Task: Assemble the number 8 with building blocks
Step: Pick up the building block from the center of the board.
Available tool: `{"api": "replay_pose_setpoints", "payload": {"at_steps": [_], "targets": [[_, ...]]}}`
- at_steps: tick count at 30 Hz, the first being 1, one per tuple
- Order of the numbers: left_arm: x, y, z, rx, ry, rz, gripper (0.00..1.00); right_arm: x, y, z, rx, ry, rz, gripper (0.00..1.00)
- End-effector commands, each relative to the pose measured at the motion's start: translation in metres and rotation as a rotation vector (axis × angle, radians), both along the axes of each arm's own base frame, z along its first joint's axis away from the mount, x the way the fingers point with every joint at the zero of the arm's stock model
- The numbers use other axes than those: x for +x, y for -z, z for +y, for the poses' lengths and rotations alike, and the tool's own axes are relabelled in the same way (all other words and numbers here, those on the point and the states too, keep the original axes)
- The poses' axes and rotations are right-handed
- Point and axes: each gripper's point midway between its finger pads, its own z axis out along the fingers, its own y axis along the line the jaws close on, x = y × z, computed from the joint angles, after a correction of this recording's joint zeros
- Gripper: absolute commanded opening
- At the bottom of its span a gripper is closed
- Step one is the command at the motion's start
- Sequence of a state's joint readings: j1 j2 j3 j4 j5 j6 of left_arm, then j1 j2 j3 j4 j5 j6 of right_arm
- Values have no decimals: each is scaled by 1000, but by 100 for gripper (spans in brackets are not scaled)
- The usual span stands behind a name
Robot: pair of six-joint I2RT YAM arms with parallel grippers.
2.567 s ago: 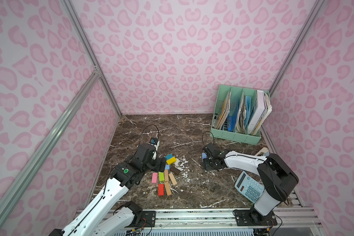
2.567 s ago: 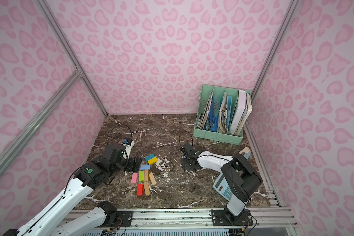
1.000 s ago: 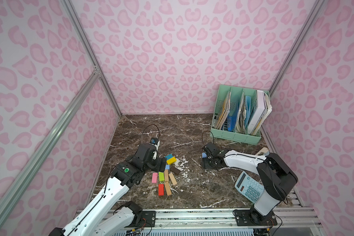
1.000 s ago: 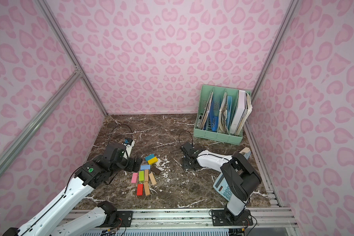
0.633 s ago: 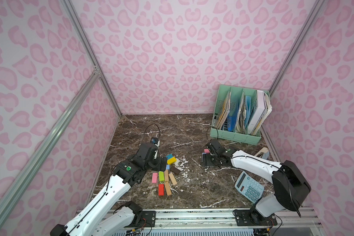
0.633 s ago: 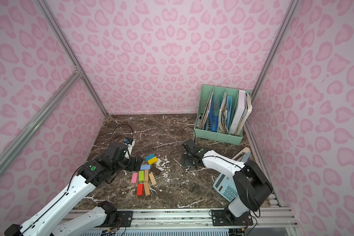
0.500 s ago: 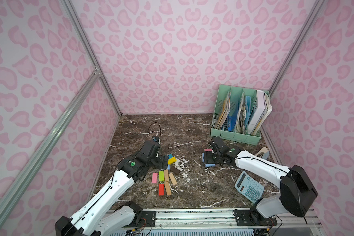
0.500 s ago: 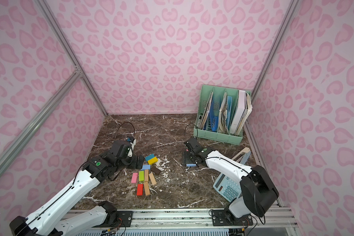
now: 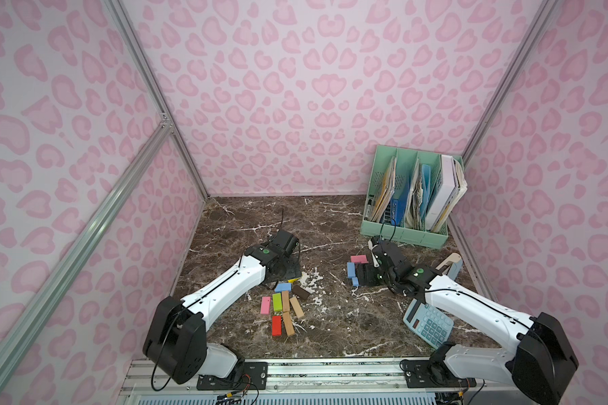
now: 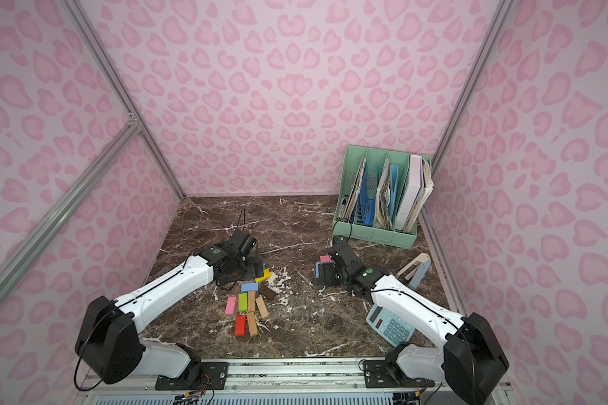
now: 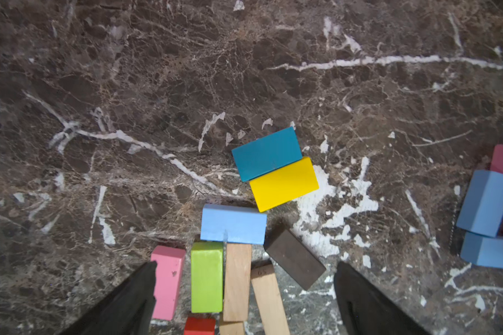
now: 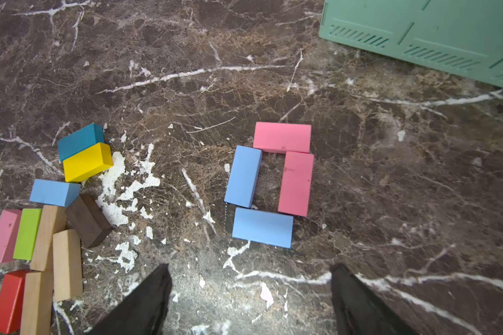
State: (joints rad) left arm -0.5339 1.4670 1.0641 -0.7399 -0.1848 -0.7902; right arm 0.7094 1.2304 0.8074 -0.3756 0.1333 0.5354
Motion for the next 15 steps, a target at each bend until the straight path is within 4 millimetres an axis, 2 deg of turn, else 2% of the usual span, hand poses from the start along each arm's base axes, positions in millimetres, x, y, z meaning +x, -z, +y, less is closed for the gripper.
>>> {"api": "replay_pose_setpoints", "payload": {"at_steps": [1, 10, 15], "targets": [[15, 7, -3, -27, -124, -1, 98, 2, -8, -2, 15, 0, -52, 88], [33, 48, -5, -41, -266, 90, 99, -8, -14, -16, 38, 5, -110, 88], [42, 61, -10, -30, -275, 127, 98, -11, -13, -23, 45, 13, -116, 88]]}}
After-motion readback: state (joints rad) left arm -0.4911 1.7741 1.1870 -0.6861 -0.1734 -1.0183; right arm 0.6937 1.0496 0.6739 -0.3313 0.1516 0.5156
